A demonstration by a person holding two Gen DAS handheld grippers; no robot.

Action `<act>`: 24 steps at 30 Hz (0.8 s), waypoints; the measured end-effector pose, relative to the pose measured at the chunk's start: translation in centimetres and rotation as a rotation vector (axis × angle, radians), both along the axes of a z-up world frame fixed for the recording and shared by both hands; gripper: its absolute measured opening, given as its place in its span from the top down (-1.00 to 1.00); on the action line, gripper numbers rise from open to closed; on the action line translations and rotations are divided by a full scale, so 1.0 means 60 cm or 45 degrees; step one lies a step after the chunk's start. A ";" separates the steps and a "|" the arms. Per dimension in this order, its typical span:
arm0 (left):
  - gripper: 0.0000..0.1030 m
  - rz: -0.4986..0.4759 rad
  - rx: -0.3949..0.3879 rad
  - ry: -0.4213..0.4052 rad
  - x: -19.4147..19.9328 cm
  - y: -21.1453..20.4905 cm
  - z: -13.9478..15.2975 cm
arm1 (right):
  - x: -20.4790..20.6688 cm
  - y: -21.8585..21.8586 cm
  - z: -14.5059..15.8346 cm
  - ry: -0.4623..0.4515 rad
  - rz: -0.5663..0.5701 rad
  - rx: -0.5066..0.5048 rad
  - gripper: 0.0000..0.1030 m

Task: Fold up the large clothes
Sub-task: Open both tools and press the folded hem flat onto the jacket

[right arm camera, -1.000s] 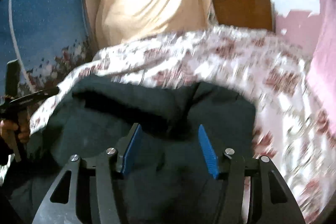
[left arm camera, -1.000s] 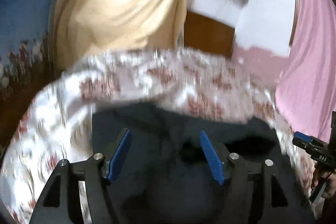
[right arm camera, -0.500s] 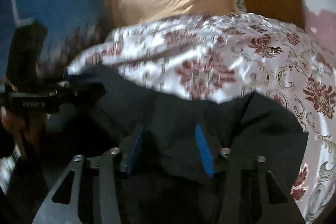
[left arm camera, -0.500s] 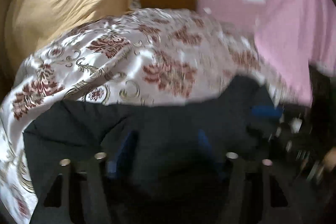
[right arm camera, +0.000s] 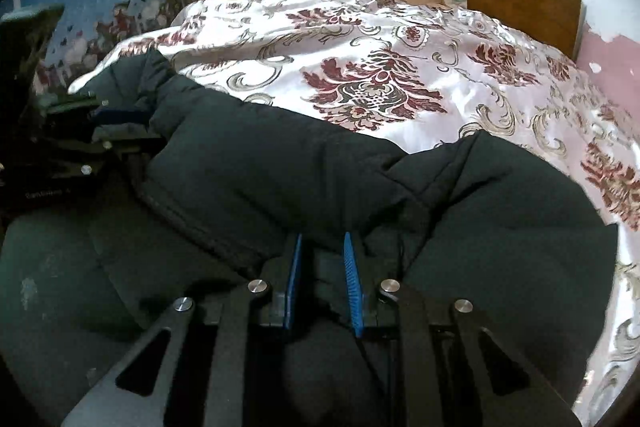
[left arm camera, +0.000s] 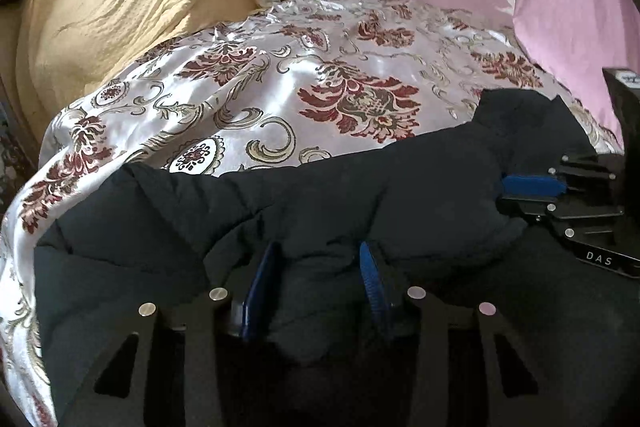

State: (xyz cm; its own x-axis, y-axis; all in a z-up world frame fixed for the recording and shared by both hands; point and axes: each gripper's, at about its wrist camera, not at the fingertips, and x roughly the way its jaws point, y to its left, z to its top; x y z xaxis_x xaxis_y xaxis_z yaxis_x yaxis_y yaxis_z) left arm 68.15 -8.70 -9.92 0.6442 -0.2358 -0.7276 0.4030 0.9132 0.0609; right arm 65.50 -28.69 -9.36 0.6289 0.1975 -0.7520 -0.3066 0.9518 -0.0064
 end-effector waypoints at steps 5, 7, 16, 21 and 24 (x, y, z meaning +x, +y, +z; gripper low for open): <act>0.16 0.014 -0.059 -0.079 -0.012 0.010 -0.008 | -0.004 -0.010 -0.012 -0.065 -0.034 0.083 0.66; 0.16 0.006 -0.113 -0.111 -0.023 0.019 -0.003 | -0.009 -0.008 -0.011 -0.094 -0.039 0.075 0.66; -0.39 0.107 -0.305 -0.103 -0.055 0.069 0.001 | -0.052 -0.013 0.004 -0.200 -0.071 0.095 0.57; -0.52 0.153 -0.316 -0.066 -0.071 0.077 -0.005 | -0.069 -0.012 0.010 -0.215 -0.126 0.061 0.41; -0.59 0.184 -0.344 -0.070 -0.094 0.087 -0.006 | -0.085 -0.009 0.013 -0.230 -0.179 0.019 0.16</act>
State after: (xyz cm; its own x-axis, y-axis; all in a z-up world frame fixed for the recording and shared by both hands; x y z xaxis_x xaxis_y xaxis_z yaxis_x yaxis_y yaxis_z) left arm 62.51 -3.49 -10.28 0.7218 -0.3195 -0.6139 0.2710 0.9467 -0.1740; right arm 60.39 -29.26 -8.61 0.7753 0.1086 -0.6222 -0.1657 0.9856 -0.0346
